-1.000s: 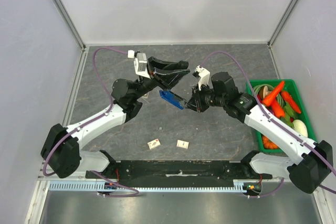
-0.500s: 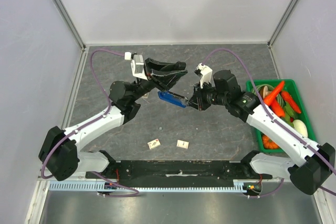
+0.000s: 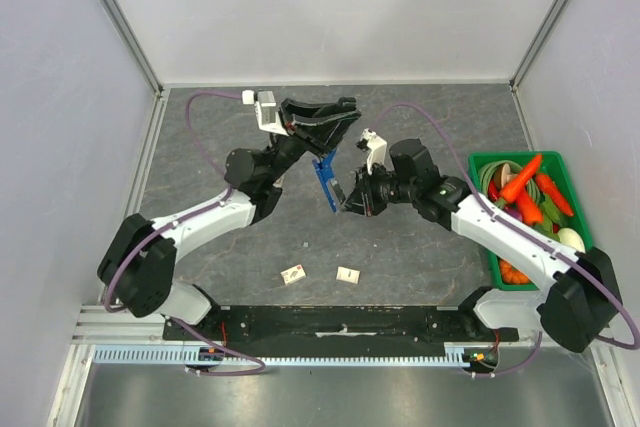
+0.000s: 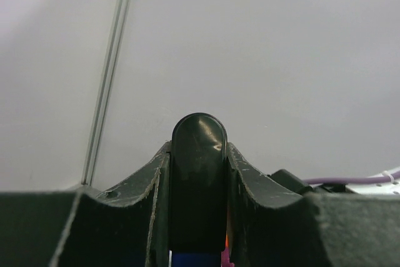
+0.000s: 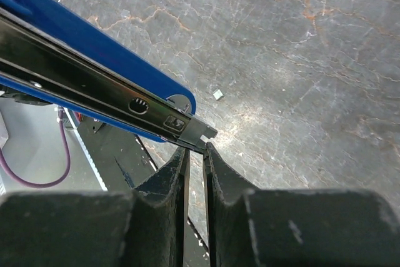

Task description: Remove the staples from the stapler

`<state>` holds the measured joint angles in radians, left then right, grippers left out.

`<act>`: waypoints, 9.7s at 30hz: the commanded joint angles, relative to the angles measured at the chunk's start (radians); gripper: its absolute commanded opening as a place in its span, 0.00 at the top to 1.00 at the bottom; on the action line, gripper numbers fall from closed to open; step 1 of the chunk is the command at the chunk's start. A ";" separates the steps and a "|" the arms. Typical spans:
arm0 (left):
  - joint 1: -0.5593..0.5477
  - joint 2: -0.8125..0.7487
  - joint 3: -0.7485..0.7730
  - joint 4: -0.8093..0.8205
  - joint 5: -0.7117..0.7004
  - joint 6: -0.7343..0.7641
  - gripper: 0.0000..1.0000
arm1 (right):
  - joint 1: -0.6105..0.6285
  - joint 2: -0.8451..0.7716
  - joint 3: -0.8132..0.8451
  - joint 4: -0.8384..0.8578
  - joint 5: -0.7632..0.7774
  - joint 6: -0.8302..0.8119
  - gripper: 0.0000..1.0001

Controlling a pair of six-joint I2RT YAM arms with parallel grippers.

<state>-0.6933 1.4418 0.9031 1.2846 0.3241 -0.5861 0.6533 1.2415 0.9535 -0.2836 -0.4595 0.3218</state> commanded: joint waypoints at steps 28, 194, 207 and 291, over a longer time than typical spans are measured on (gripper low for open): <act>0.023 0.284 0.164 -0.298 -0.034 0.138 0.98 | -0.049 0.404 0.033 0.590 -0.189 0.080 0.81; 0.193 0.583 0.471 -1.177 -0.557 0.212 0.95 | 0.069 -0.117 -0.151 0.213 0.473 0.088 0.72; 0.195 0.612 0.464 -1.186 -0.550 0.229 0.61 | 0.071 -0.091 -0.154 0.222 0.463 0.092 0.66; -0.057 -0.998 -0.481 -1.559 -0.531 -0.162 0.53 | 0.462 0.607 0.225 0.035 0.814 0.540 0.28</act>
<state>-0.7483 0.4557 0.4091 -0.2653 -0.2077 -0.7315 1.1007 1.8149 1.1206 -0.2207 0.2775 0.7765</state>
